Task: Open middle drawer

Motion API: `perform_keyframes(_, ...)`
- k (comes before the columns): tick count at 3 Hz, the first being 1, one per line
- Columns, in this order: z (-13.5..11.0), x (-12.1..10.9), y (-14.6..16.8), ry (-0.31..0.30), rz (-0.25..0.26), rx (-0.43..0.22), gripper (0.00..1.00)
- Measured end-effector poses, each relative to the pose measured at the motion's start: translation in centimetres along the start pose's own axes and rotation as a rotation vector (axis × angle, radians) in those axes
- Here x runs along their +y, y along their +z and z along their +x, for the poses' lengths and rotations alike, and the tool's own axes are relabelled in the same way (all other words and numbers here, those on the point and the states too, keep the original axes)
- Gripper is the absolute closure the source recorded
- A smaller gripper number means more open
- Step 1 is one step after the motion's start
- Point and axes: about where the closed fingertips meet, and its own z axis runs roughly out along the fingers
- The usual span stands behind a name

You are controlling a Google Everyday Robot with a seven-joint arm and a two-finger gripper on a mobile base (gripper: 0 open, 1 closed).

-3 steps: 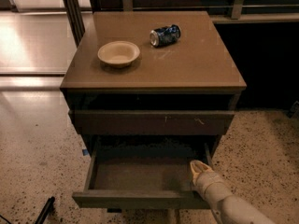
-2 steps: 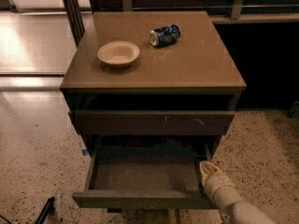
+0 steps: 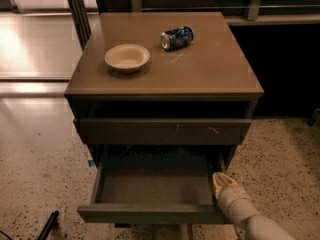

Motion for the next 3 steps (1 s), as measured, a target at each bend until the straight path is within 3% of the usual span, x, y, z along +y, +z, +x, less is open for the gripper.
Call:
perform_keyframes(1,0.0,0.0,0.0,0.0,0.0,0.0,0.11)
perform_keyframes(2,0.0,0.0,0.0,0.0,0.0,0.0,0.0)
perform_keyframes(3,0.0,0.0,0.0,0.0,0.0,0.0,0.0)
